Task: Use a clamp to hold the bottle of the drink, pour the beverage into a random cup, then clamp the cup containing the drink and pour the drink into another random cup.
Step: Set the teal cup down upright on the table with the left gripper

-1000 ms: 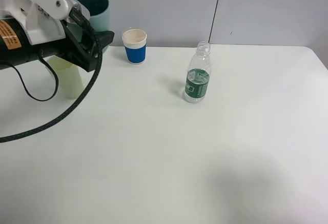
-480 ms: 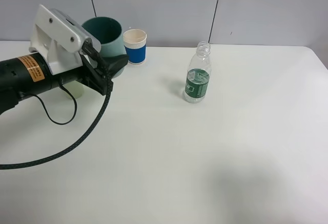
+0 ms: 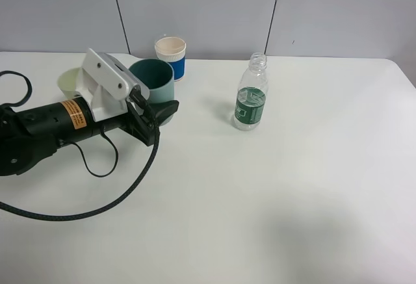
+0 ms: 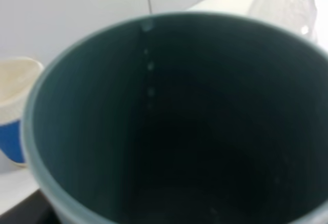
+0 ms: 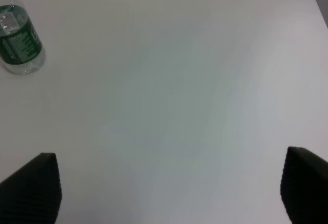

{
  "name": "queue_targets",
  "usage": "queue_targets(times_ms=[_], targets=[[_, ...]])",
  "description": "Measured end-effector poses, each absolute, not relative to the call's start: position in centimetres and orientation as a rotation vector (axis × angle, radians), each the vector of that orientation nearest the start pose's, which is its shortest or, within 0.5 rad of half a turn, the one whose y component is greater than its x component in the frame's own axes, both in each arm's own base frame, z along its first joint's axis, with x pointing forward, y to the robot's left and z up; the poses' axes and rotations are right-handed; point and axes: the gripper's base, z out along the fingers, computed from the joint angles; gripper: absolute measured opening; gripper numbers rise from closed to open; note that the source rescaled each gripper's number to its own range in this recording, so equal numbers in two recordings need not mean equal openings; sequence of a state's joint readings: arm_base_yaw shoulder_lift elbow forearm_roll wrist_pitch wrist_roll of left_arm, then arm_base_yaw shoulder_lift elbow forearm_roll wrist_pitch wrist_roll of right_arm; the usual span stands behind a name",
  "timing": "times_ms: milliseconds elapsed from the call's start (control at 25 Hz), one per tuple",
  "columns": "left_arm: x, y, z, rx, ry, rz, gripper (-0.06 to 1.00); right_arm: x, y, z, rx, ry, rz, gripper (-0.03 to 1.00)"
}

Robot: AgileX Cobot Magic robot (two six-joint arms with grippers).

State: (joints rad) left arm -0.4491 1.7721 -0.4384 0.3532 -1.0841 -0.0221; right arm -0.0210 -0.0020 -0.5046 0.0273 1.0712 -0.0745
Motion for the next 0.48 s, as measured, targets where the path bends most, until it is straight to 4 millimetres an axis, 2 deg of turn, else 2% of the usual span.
queue_targets(times_ms=[160, 480], targets=[[24.0, -15.1, 12.8, 0.749, 1.608, -0.543, 0.02, -0.6, 0.2, 27.8, -0.056, 2.047, -0.027, 0.79], [23.7, -15.2, 9.3, 0.789, 1.713, -0.572, 0.02, -0.6, 0.2, 27.8, -0.056, 2.047, -0.027, 0.79]])
